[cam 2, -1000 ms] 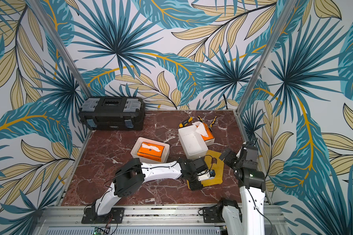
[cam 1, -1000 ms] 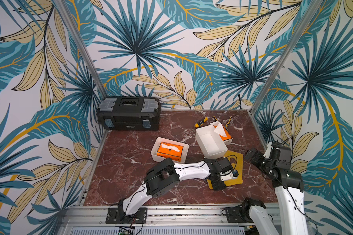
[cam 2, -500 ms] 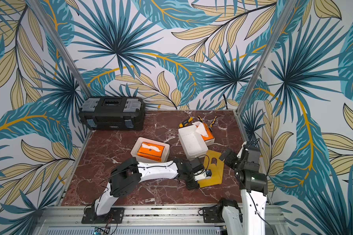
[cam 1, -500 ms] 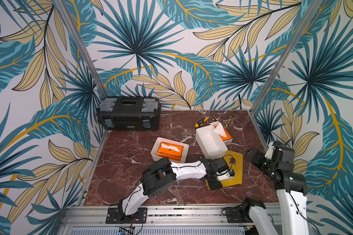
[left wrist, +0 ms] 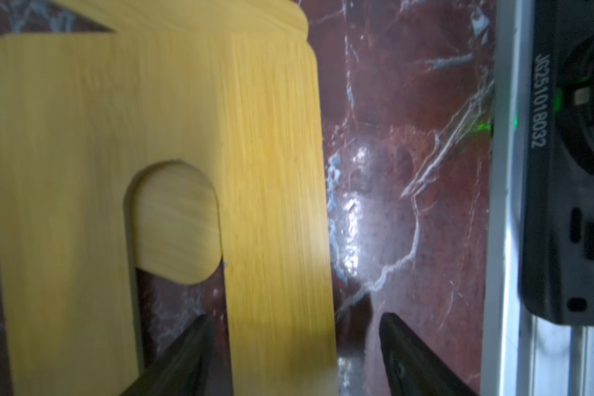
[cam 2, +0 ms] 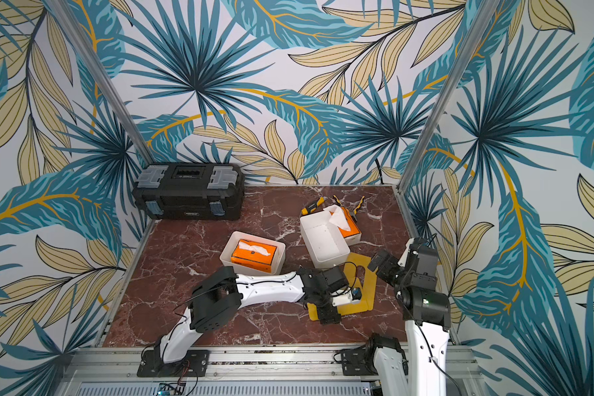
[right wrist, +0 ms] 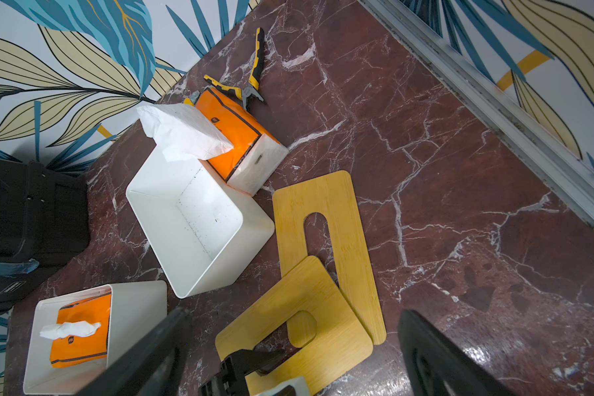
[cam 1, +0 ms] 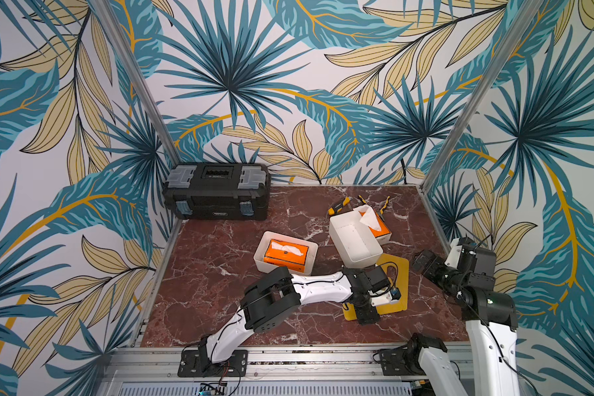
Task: Put the tissue paper into the tissue box
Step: Pick up the box lid from the center of the board.
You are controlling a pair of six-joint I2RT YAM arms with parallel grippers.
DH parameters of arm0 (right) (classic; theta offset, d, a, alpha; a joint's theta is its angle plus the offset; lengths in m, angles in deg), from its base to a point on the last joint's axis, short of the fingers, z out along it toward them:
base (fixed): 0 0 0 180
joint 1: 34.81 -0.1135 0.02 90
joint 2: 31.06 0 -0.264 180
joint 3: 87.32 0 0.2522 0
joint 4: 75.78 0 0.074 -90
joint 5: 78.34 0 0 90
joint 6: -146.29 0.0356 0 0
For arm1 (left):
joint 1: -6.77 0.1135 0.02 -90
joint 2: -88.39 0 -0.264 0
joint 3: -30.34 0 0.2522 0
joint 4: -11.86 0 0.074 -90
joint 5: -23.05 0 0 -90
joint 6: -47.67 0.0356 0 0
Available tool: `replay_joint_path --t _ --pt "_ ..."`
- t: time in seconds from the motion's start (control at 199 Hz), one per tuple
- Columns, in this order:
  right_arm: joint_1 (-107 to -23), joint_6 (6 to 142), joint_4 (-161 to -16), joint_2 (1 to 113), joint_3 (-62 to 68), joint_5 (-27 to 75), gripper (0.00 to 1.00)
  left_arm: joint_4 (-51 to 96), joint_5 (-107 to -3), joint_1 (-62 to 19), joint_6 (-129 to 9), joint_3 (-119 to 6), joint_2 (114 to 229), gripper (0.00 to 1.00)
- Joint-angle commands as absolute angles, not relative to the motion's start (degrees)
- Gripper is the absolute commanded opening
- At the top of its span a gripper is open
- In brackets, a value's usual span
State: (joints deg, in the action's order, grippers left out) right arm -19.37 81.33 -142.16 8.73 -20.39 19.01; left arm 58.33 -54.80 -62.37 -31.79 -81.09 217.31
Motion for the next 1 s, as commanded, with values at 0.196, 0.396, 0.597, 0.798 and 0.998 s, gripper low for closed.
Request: replay_joint_path --t 0.196,0.396,0.597,0.798,0.998 --pt "-19.1 80.5 -142.8 7.2 -19.8 20.3 0.99 65.7 -59.9 -62.6 -31.9 -83.8 223.7 0.73" --pt "-19.1 80.6 -143.0 7.1 -19.3 20.9 0.99 66.5 -63.7 -62.7 -34.4 -80.8 222.9 0.67" --pt "-19.0 81.0 -142.9 6.9 -19.4 21.8 0.99 66.6 -64.4 -62.9 -35.7 -80.0 224.1 0.62" --pt "-19.1 81.0 -143.1 6.5 -19.2 22.1 1.00 65.9 -66.2 -64.1 -35.9 -79.0 224.4 0.57" --pt "-19.1 81.1 -143.1 6.3 -19.1 22.7 1.00 66.0 -66.4 -64.1 -36.1 -78.3 224.1 0.43"
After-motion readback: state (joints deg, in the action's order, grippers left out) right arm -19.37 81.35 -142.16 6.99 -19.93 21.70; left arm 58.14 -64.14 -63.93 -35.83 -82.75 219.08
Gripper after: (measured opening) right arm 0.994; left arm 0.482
